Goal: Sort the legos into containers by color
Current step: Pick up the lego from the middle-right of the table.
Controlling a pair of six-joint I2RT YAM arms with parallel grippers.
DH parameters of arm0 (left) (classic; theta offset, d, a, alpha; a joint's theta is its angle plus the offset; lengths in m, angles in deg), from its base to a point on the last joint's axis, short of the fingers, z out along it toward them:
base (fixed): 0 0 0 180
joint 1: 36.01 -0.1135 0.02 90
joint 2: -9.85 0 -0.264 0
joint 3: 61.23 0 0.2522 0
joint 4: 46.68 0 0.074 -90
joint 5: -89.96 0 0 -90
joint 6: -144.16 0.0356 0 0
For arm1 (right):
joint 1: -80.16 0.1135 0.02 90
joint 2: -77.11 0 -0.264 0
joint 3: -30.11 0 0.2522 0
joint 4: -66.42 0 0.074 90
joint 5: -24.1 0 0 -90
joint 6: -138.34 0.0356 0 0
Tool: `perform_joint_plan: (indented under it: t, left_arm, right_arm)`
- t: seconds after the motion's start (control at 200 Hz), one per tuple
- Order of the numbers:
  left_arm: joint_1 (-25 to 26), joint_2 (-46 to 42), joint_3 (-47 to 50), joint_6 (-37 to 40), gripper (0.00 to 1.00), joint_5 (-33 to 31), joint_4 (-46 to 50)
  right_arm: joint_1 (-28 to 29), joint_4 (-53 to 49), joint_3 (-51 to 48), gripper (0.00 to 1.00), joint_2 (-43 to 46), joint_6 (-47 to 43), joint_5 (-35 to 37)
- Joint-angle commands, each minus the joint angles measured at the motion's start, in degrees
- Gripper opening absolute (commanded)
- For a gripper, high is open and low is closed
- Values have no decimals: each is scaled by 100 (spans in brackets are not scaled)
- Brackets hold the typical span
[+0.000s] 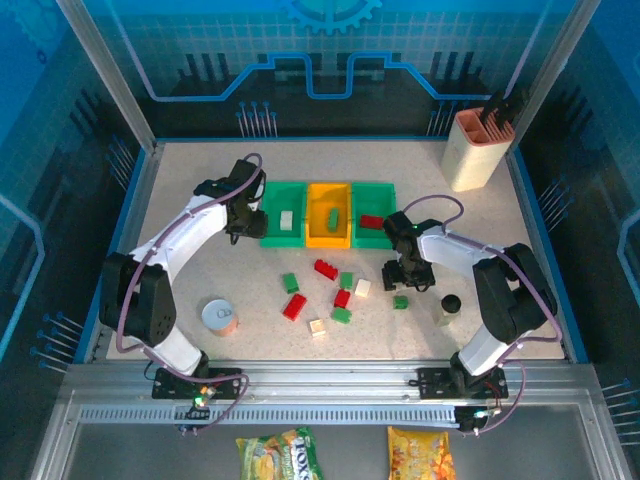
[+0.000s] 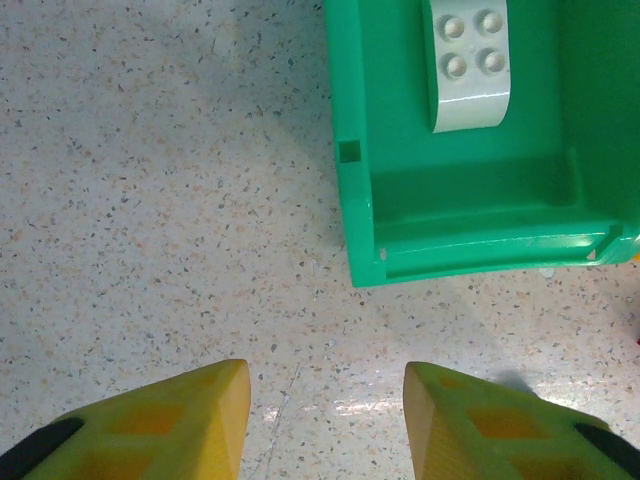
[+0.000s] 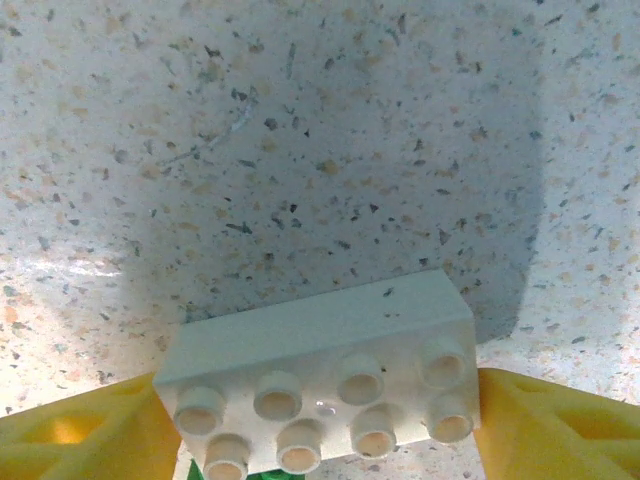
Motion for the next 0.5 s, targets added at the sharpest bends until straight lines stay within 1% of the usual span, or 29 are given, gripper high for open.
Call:
perform_joint_plan:
  t: [0.0, 0.09, 0.245, 0.36, 0.495]
  left_arm:
    - [-69, -91, 82, 104, 45, -93, -35]
    - [-69, -140, 67, 90, 45, -121, 11]
    - [-103, -235, -33, 41, 45, -246, 238]
    - [-269, -266, -112, -90, 46, -297, 569]
    - [-534, -583, 132, -158, 46, -90, 529]
  right_arm:
    - [61, -48, -14, 70, -20, -14, -19]
    - [64, -114, 26, 66, 49, -20, -22]
    - [105, -312, 184, 66, 199, -4, 14]
    - [185, -530, 425, 67, 306, 5, 79]
    - [333, -812, 832, 67, 397, 34, 139]
